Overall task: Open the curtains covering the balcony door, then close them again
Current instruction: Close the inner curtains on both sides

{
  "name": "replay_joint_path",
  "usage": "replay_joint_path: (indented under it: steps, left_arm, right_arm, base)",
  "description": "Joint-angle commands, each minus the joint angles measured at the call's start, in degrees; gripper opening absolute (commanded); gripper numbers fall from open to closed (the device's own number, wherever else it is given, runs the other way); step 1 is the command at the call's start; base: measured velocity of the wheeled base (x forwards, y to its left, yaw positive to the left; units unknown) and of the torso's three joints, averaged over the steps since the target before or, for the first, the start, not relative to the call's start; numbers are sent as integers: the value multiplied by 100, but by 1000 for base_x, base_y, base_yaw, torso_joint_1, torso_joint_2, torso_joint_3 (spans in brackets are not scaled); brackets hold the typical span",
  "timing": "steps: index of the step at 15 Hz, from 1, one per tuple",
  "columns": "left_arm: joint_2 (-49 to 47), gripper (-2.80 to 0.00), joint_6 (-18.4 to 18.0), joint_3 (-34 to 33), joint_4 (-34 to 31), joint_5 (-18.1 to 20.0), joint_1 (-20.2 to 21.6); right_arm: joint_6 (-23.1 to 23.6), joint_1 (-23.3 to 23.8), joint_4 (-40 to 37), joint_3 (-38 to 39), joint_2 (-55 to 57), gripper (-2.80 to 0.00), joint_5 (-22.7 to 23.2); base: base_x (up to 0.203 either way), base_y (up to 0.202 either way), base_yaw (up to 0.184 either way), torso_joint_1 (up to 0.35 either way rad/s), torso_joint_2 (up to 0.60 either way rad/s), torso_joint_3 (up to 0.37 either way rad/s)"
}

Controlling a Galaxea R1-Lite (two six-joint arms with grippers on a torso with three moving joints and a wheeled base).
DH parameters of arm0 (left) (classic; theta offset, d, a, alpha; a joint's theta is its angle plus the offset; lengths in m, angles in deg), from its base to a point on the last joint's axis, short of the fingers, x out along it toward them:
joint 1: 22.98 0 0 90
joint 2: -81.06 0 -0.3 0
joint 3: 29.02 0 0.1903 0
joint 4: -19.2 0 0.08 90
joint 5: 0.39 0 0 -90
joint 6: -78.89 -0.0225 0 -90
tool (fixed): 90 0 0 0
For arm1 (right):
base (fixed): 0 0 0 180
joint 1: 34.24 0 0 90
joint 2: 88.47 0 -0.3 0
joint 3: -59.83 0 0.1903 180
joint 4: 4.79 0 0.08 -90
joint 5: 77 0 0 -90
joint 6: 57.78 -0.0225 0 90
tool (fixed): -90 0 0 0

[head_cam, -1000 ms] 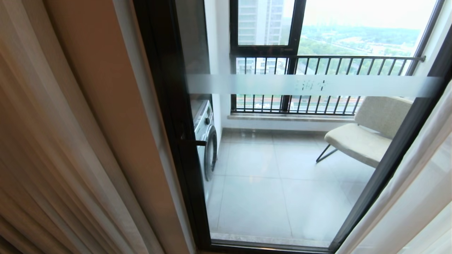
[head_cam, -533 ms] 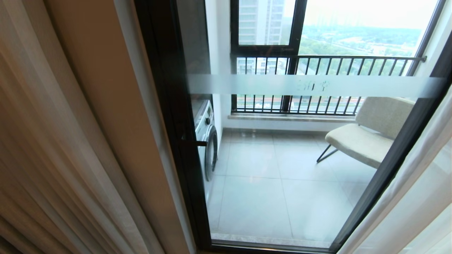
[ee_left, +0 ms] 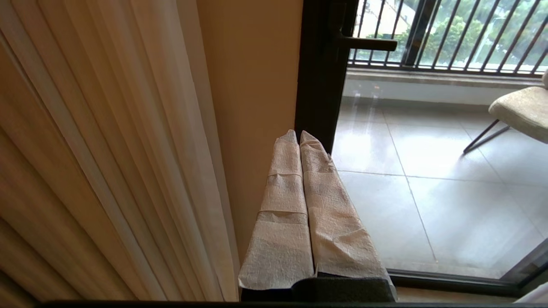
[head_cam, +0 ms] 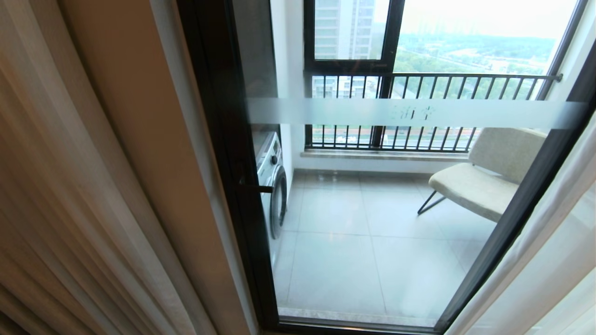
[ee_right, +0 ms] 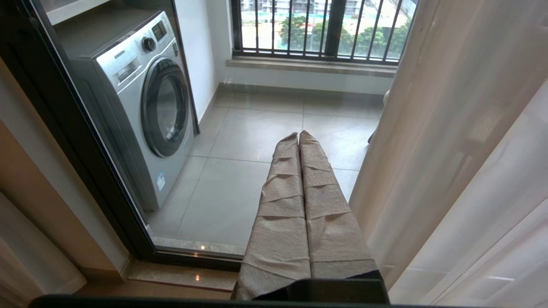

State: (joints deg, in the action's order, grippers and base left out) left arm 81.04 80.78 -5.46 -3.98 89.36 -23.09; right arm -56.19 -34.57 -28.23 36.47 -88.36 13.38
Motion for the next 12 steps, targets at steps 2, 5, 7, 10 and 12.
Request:
replay_joint_path:
  steps: [2, 5, 7, 10, 12]
  left_arm:
    - [-87, -280, 10, 598, -301, 149, 2]
    - [-617, -280, 14, 1335, -528, 155, -7]
    - [-1313, -280, 19, 1890, -528, 72, -7]
    - [-2572, -280, 31, 3001, -515, -427, -6]
    - [-3468, -280, 182, 3667, -340, -929, -1]
  right_arm:
    - [-1, -2, 4, 0, -2, -280, 2]
    - [-1, -2, -1, 0, -2, -280, -2]
    - [-1, -2, 6, 0, -2, -280, -3]
    - [-1, 3, 7, 0, -2, -280, 1]
    - [-1, -2, -1, 0, -2, -280, 6]
  base:
    - [0, 0, 0, 0, 0, 0]
    - [0, 0, 0, 0, 0, 0]
    - [0, 0, 0, 0, 0, 0]
    - [0, 0, 0, 0, 0, 0]
    - [0, 0, 0, 0, 0, 0]
